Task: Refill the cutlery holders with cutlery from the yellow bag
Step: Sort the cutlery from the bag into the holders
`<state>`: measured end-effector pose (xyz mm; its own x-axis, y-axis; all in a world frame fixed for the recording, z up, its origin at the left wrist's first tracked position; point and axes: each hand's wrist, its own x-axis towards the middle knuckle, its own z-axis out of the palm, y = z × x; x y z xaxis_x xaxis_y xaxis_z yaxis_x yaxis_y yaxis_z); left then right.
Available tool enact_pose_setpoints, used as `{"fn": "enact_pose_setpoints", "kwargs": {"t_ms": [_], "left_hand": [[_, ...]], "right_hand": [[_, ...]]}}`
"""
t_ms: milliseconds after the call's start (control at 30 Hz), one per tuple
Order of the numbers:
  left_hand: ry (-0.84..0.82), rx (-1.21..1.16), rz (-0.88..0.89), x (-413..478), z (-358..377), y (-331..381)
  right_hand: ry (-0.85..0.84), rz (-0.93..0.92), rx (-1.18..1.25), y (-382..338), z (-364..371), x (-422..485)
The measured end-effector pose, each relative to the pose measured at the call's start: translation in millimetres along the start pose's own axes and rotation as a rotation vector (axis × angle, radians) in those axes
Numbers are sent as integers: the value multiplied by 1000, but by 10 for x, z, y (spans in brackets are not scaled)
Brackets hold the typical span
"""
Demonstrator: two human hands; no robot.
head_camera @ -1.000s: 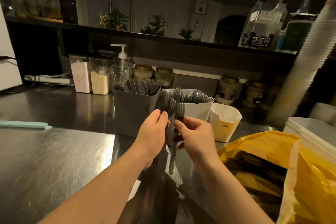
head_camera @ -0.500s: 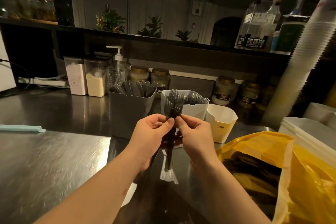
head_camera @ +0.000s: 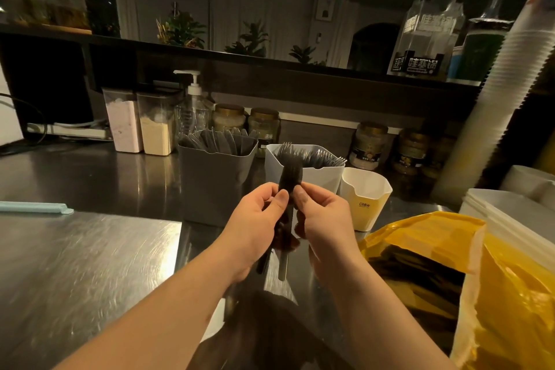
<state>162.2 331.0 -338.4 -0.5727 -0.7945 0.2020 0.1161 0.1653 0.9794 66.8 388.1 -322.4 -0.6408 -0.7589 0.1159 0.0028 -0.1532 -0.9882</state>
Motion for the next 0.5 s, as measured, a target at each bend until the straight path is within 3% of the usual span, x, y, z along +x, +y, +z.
{"fn": "enact_pose_setpoints", "kwargs": {"t_ms": [267,500], "left_hand": [[-78,-46,-96,-3,-8,8],[-62,266,159,57,-38,-108]], "right_hand": [[-77,11,-37,-15,-19,-20],[-105,-119,-112,-16,-50,33]]}}
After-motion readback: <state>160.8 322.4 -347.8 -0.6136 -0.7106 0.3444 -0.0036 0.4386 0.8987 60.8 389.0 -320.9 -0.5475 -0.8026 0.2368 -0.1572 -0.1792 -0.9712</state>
